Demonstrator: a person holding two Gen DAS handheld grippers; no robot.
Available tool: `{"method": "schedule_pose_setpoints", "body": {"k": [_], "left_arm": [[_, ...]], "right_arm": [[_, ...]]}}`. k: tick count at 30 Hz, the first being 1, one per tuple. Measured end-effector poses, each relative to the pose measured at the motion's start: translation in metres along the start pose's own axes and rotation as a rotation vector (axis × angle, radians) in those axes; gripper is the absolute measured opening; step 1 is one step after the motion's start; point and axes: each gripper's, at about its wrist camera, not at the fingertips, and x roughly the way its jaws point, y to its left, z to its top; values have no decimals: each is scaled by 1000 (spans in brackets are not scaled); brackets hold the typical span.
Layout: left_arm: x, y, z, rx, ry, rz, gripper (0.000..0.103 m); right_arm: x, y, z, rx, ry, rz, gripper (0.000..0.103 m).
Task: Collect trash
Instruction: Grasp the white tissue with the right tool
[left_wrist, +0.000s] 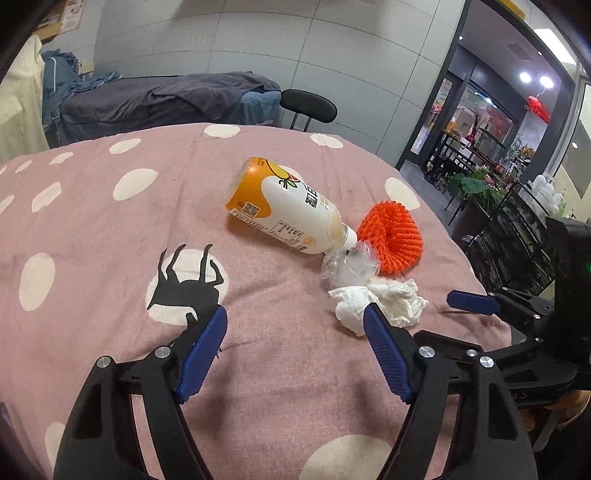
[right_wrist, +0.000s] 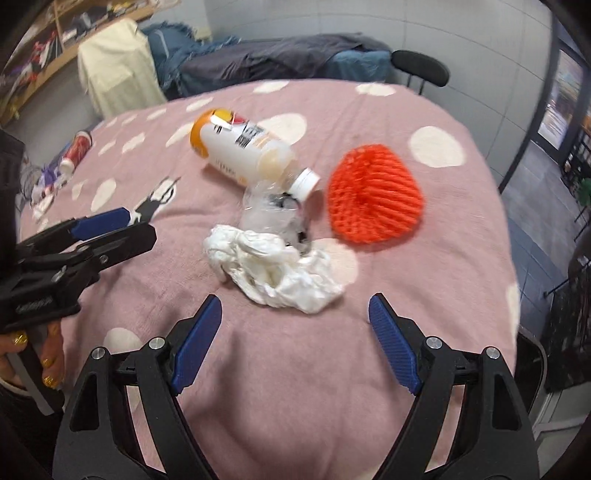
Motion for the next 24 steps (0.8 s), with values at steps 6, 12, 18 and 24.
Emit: {"method": "schedule_pose_setpoints", "body": {"k": [6,12,18,24], "left_arm": [[6,-2,-2,-1,12,-16,75],[10,4,1,-12,17,-19,75],[15,1,2,1,27,-26,75],[26,-15,7,32,49,-59,75]], "right_arm": [[40,18,15,-64,109,-28,57],[34,17,10,-57,106,-7,25],[5,-6,4,52,39,-11,25],[-34,-34,-5,144,-55,-78,25]]}}
